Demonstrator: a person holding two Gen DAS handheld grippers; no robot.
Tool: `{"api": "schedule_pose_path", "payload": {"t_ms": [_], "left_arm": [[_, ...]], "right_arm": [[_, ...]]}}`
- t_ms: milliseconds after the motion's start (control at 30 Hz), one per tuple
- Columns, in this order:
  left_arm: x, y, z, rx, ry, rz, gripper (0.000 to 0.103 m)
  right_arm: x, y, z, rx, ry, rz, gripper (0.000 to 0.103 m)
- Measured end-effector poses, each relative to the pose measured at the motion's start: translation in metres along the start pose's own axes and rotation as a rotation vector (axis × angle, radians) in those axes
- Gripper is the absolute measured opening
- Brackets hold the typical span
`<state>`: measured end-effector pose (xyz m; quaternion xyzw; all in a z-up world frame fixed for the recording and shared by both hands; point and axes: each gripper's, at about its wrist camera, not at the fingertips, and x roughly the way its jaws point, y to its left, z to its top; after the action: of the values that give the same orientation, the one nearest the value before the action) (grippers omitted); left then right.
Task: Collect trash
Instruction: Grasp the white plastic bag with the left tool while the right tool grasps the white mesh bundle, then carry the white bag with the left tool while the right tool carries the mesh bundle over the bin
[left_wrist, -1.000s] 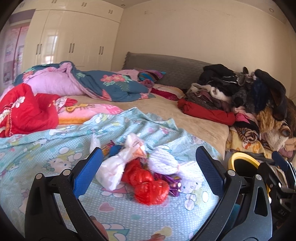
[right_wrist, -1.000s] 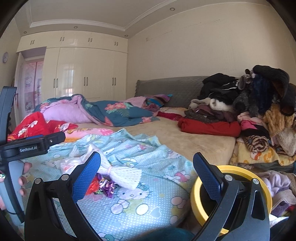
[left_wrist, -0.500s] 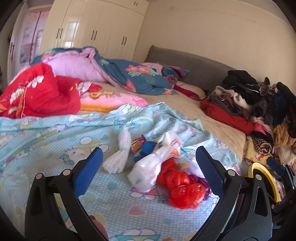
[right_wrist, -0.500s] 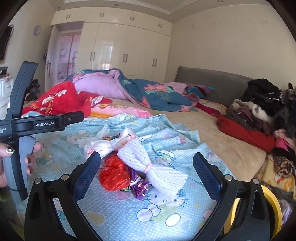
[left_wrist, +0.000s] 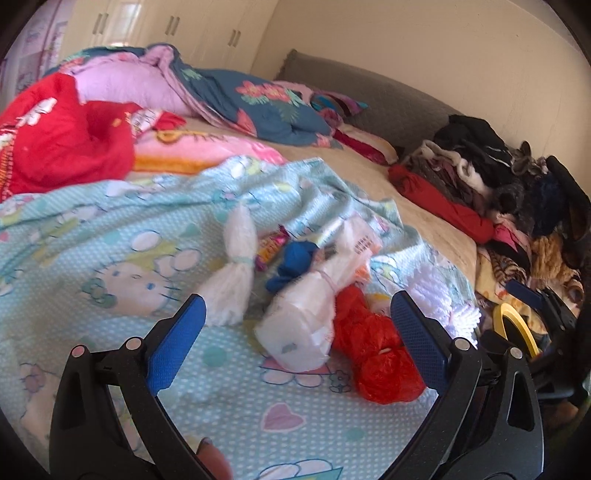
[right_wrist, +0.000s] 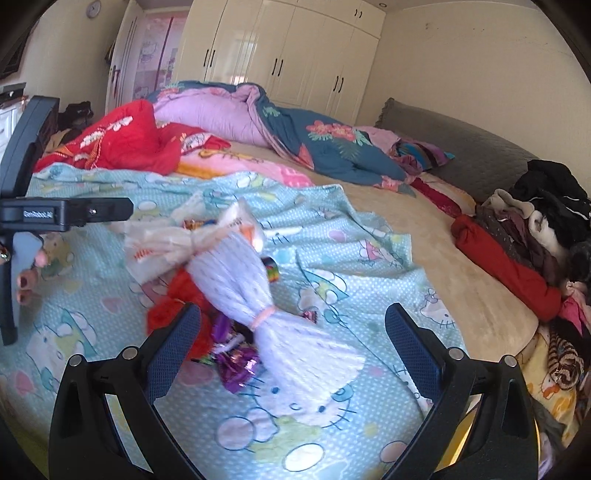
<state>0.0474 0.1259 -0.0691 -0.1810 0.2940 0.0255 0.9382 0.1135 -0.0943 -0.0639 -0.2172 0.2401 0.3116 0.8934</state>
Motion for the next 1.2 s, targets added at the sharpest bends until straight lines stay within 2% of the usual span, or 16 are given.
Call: {"api": "schedule_pose_path", "payload": {"t_ms": [100,233,333,467,500,567,600,700,767,967,1067,1200], "left_arm": [[0.013,-0.009,-0.003,0.028,0.033,-0.018,0.092],[0.030,-0.013,-0.008,0.027,0.077,-0.014,0.087],[0.040,-0.012,-0.010,0.019,0.102,-0.008,0.085],[0.051,-0.007,-0.009,-0.007,0.118,0.005,0.081],[0.053,-0.006,-0.009,-0.014,0.122,0.004,0.080],[0.056,-0.004,-0.010,-0.021,0.129,0.010,0.072],[0.056,-0.003,-0.010,-0.024,0.132,0.009,0.070],[0.057,-0.001,-0.013,-0.028,0.137,0.018,0.056],[0.056,-0.001,-0.014,-0.030,0.139,0.027,0.045],[0.043,-0.007,-0.013,-0.002,0.103,0.025,0.032],[0.026,-0.015,-0.006,0.012,0.042,-0.002,0.030],[0.012,-0.032,0.006,0.049,-0.001,-0.040,0.030]], "right_arm": [[0.012,-0.009,-0.007,-0.002,0.042,0.014,0.096],[0.026,-0.012,-0.011,-0.018,0.082,0.025,0.094],[0.037,-0.011,-0.012,-0.024,0.109,0.049,0.089],[0.049,-0.010,-0.015,-0.020,0.151,0.093,0.072],[0.050,-0.010,-0.017,-0.016,0.160,0.108,0.064],[0.050,-0.009,-0.019,0.000,0.164,0.141,0.057],[0.049,-0.009,-0.020,0.013,0.167,0.162,0.048],[0.045,-0.009,-0.024,0.039,0.160,0.171,0.036],[0.041,-0.011,-0.025,0.055,0.148,0.161,0.033],[0.019,-0.025,-0.022,0.169,0.080,0.182,0.029],[0.007,-0.033,-0.021,0.235,0.049,0.191,0.029],[-0.006,-0.042,-0.020,0.308,0.023,0.194,0.029]]}}
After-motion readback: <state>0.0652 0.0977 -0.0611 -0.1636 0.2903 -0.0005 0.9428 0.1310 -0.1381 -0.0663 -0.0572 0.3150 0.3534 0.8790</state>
